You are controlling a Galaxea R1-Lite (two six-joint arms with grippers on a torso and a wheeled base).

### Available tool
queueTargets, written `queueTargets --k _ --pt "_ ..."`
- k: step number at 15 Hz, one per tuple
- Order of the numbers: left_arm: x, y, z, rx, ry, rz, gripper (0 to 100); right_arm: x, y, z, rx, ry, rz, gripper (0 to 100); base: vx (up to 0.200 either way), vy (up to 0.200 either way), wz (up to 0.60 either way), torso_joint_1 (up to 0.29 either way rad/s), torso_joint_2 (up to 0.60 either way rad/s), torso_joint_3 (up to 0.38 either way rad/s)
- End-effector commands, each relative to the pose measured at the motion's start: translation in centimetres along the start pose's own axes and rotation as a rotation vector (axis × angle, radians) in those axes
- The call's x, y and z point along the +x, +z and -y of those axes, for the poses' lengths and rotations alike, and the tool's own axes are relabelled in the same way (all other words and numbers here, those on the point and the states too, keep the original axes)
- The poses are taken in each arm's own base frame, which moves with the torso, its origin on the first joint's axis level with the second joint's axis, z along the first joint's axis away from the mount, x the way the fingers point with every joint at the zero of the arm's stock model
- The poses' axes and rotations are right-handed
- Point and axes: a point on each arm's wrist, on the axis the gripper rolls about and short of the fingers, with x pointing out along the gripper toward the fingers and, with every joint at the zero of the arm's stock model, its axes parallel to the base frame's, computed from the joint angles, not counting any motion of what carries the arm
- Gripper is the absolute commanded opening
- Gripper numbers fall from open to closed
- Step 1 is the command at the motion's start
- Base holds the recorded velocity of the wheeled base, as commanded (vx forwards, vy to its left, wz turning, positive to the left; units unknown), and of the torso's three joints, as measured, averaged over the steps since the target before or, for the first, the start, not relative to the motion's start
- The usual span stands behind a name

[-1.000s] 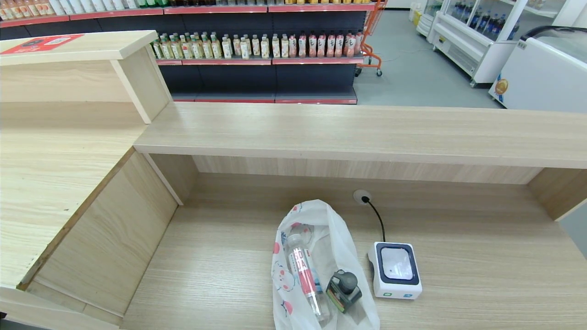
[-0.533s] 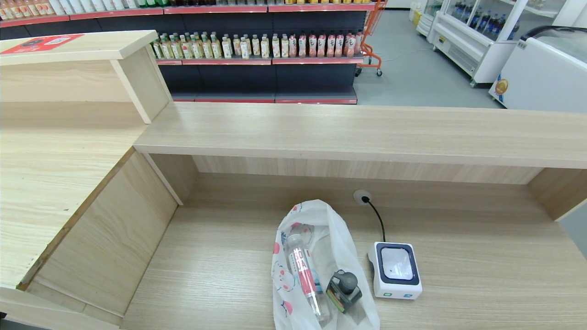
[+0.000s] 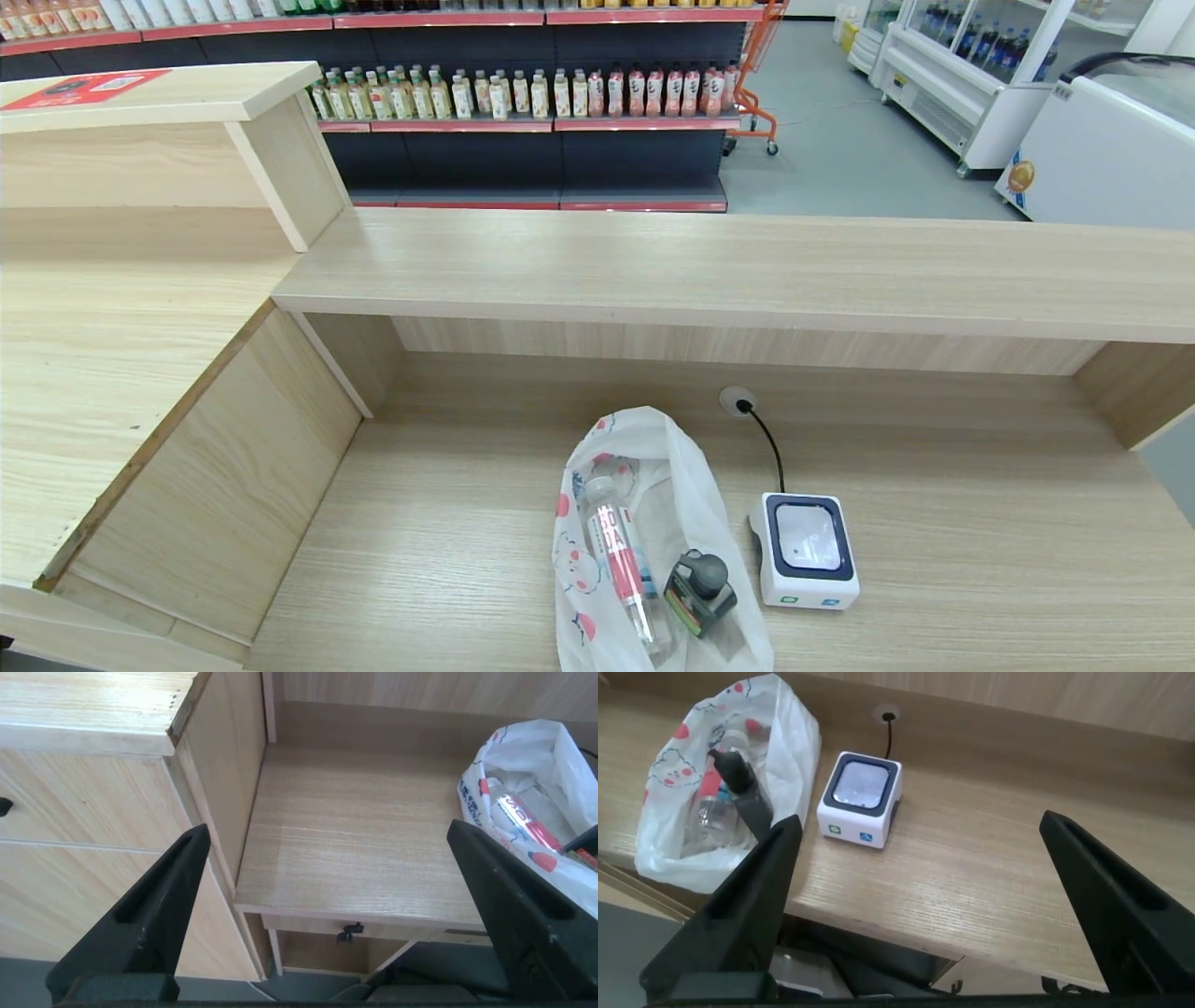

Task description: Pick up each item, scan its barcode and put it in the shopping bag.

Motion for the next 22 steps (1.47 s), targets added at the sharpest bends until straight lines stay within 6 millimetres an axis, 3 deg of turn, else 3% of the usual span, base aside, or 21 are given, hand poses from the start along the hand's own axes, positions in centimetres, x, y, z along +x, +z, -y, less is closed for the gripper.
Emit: queueTargets --k 1,9,15,22 --pt "0.00 0.00 0.00 0.005 0.000 0.000 100 0.03 0.00 0.00 0.001 0.002 -0.004 100 0.000 -0.200 0.00 0.002 0.00 0.002" --pt "0.00 0.00 0.00 0.007 0.000 0.000 100 0.03 0.00 0.01 0.004 0.000 -0.004 100 0.000 -0.025 0.00 0.001 0.00 0.001" --pt "0.00 0.00 0.00 0.009 0.000 0.000 100 0.03 0.00 0.01 0.004 0.000 -0.004 100 -0.200 -0.200 0.00 0.005 0.00 0.003" --pt "0.05 0.02 0.01 0.022 -0.003 -0.006 100 0.03 0.00 0.01 0.004 0.000 -0.004 100 0.000 -0.200 0.00 0.003 0.00 0.004"
